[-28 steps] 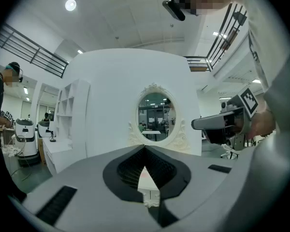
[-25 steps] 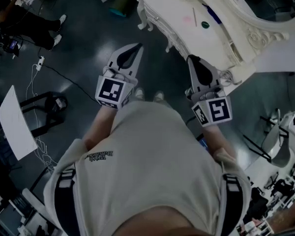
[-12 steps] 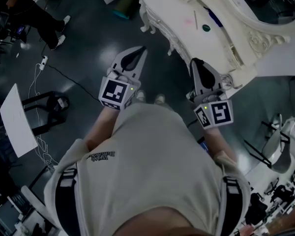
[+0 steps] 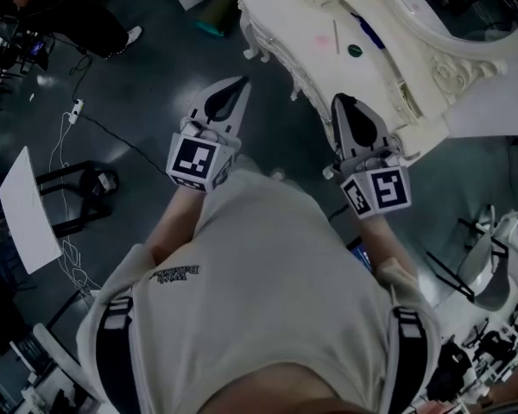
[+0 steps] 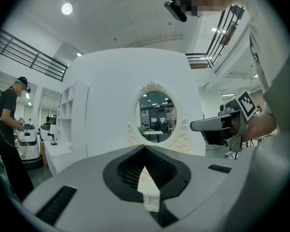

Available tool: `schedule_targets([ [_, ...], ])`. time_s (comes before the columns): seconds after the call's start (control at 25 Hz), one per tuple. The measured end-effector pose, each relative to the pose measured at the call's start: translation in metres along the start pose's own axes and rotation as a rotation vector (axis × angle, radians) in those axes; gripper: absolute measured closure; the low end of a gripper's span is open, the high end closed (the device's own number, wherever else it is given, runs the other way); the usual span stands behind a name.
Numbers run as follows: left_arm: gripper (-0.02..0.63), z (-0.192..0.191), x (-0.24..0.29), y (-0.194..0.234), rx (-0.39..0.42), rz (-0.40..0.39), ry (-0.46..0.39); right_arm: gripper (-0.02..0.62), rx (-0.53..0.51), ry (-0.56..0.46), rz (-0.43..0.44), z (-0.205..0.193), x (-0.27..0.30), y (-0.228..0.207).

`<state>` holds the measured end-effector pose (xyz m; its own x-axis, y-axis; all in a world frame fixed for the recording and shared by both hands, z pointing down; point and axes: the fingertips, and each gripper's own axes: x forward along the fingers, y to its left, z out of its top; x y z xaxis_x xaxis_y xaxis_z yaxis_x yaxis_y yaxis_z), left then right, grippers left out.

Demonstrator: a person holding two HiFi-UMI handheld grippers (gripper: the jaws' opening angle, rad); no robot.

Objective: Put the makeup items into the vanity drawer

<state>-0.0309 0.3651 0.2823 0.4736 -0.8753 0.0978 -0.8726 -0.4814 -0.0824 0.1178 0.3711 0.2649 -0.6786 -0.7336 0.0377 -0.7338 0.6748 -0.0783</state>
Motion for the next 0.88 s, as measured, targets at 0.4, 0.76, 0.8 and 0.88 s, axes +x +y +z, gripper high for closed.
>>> schedule_targets([
  [0.4,0.592,-0.004,0.028,0.018,0.005,0.019,-0.006,0.592,-0.018,-0.011,0.023,0.001,0.039,-0.031],
  [0.76,0.592,-0.008,0.091,0.063,-0.008,-0.015,-0.023,0.592,-0.012,0.008,-0.01,-0.007,0.096,-0.069],
  [0.8,0.592,-0.009,0.097,0.069,-0.011,-0.02,-0.02,0.592,-0.008,0.014,-0.014,-0.008,0.103,-0.074],
  [0.88,0.592,-0.011,0.108,0.08,-0.018,-0.029,-0.008,0.592,0.0,0.025,-0.023,-0.01,0.116,-0.08],
])
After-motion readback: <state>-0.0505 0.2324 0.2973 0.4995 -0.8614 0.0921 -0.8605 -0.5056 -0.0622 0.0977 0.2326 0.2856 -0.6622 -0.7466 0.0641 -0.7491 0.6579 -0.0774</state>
